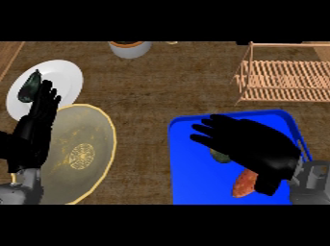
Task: Pick the squash from the tray and place it in the tiered shelf
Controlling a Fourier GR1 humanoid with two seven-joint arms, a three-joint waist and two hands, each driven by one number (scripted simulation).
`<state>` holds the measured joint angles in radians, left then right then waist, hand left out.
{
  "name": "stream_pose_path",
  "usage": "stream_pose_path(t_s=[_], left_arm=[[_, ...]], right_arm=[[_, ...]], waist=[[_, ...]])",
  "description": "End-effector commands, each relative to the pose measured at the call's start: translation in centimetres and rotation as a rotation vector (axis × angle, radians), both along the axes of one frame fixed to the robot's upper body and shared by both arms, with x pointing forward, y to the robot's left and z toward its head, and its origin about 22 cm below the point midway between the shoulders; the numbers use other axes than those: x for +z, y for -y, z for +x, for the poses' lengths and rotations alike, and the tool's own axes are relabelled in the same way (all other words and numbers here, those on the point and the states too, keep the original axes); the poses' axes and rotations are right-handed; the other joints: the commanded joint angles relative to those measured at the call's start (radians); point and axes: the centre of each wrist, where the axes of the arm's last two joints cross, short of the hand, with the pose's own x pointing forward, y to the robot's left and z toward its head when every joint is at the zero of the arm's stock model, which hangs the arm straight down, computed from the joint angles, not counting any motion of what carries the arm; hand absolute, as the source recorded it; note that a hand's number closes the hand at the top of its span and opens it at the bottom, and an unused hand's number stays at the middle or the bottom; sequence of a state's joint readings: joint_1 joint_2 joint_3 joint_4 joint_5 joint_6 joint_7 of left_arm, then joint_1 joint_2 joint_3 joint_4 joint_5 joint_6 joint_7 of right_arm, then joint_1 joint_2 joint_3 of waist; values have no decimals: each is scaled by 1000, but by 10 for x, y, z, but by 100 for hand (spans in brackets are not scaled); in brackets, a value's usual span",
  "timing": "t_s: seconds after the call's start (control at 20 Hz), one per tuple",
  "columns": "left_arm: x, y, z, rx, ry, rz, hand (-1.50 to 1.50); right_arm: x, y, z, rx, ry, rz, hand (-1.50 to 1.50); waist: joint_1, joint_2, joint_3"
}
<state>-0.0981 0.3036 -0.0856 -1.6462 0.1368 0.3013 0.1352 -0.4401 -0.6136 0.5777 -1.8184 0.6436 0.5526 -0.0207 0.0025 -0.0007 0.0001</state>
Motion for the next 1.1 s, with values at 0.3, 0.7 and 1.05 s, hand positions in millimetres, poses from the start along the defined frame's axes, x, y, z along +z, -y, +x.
stream_pose_path(t_s=[0.3,0.7,1.05], left_arm=[[-15,21,-10,0,18,5,0],[3,-11,1,9,4,1,0],[2,-14,-9,-5,18,-7,0]], right_arm=[[-42,-8,9,-66,58,-72,-150],[-68,0,24,-63,30,-86,-150],[-82,21,33,-75,41,-85,-150]], waist=[[1,1,0],[1,1,0],[0,0,0]])
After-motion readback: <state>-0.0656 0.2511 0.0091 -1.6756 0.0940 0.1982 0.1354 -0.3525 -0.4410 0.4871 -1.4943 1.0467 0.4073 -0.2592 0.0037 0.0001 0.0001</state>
